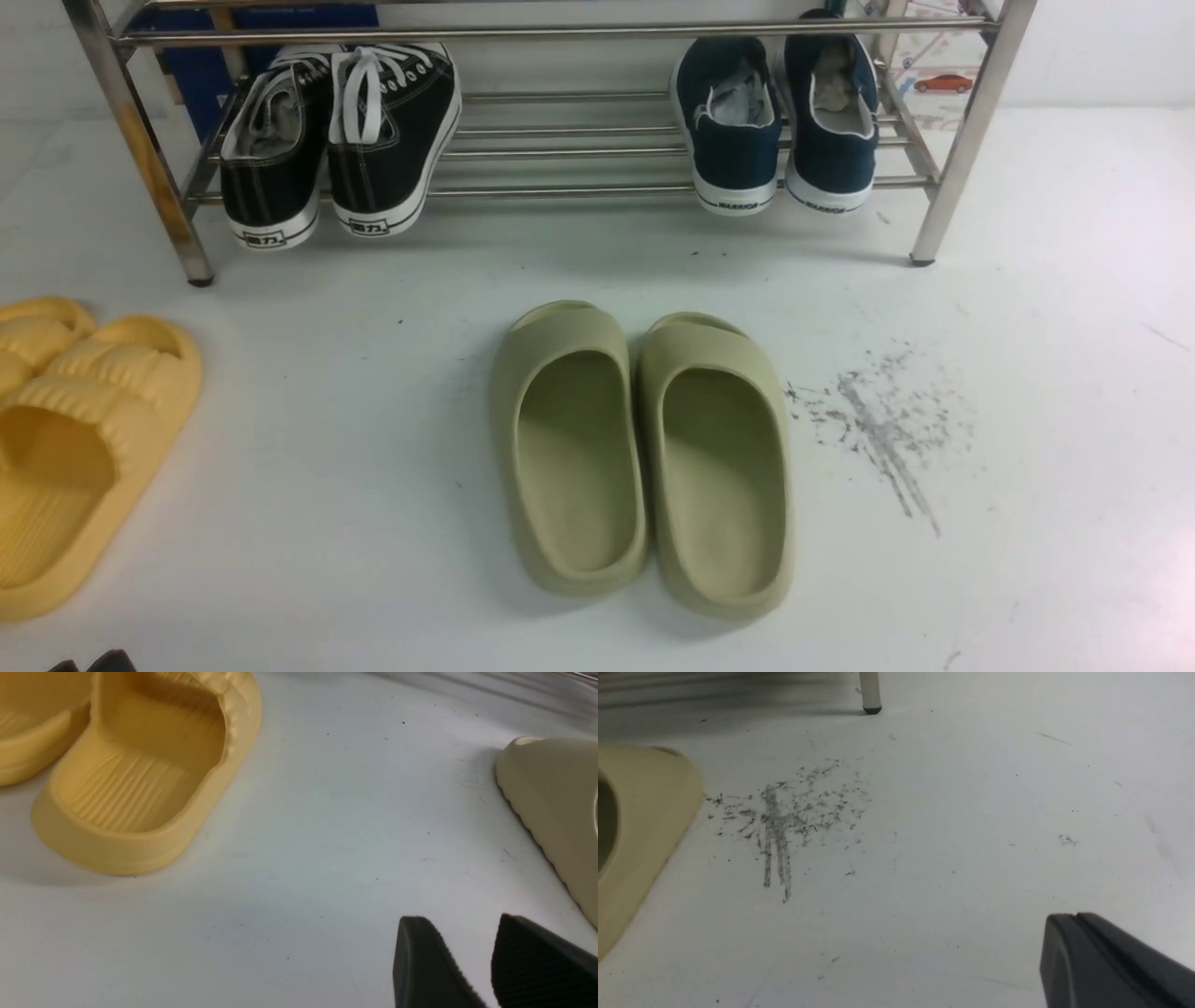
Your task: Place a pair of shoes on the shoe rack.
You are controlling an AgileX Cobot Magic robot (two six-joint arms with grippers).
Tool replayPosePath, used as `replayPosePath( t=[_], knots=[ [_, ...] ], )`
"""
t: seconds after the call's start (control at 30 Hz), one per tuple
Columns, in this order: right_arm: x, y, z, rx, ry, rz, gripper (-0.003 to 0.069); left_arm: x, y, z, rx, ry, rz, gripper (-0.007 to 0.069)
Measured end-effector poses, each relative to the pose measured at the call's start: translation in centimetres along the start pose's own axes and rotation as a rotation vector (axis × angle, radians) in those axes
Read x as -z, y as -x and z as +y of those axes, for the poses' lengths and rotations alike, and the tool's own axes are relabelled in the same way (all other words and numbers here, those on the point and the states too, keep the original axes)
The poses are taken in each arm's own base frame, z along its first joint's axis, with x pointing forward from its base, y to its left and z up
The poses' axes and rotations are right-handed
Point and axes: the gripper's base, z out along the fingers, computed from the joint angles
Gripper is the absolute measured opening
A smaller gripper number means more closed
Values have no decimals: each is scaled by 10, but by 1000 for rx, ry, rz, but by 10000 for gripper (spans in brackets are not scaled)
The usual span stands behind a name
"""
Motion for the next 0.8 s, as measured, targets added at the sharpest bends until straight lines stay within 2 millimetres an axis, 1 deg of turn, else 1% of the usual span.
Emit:
replayPosePath(
  t=[0.8],
  knots=[
    [0, 0, 0, -2, -2, 6, 5, 0, 0, 0, 0, 0, 0, 239]
  ],
)
